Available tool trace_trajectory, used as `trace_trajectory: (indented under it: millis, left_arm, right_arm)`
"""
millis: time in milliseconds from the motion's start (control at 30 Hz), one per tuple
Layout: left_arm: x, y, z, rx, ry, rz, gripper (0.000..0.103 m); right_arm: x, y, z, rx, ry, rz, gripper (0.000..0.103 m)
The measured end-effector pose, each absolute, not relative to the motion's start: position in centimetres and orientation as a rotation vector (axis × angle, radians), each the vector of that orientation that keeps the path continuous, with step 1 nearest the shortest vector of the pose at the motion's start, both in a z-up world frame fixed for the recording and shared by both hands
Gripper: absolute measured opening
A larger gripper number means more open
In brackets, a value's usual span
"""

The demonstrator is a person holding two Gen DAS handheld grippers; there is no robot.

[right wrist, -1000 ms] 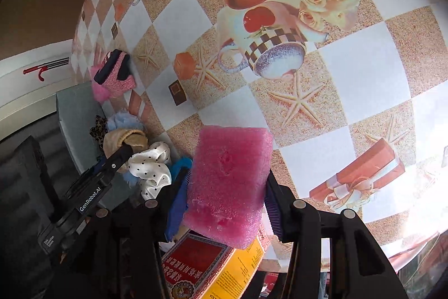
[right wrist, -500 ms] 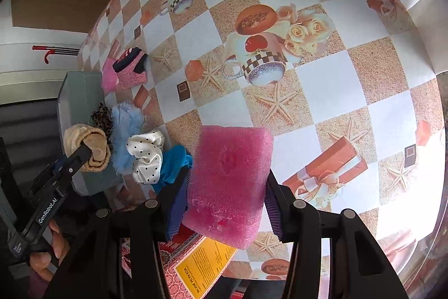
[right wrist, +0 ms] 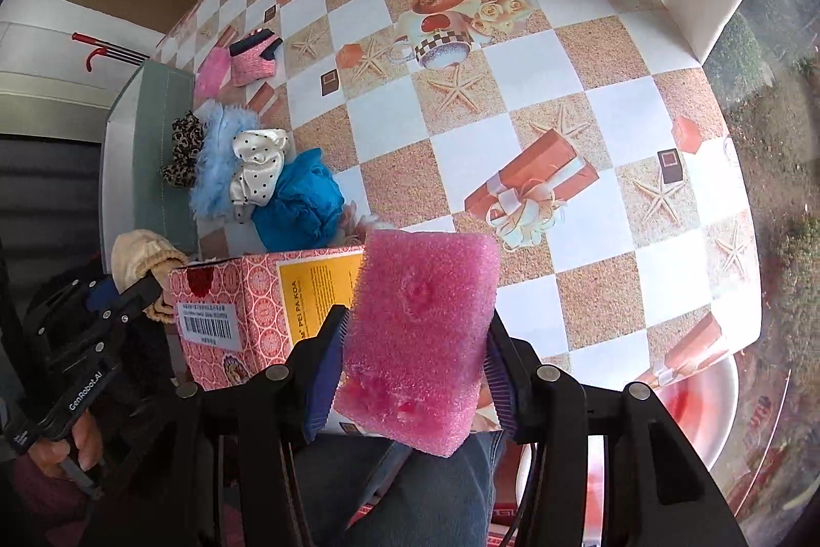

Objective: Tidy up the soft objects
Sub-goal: 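Carry the pink sponge and beige hat with both tools over the white box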

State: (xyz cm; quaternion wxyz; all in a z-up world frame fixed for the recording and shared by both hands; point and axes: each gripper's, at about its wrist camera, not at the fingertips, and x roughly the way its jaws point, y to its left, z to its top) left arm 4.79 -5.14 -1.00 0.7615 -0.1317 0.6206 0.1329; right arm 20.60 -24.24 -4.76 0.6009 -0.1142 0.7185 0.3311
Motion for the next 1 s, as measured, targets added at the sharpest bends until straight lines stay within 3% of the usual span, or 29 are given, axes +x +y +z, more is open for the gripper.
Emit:
trace_trajectory:
  millis: [467,1000]
  left_arm:
    - [-3.2,-4.3,2.6,-0.331,1.254,0.343,0.030]
    - [-10.7,0.2,6.5,-0.431,1.144,0.649,0.030]
  right_arm:
    - [8.2,-18.6,-1.2,-0.525,1.666,1.117,0.052]
    - [5.0,-5.6,3.8,-0.644,1.516,1.325,0.052]
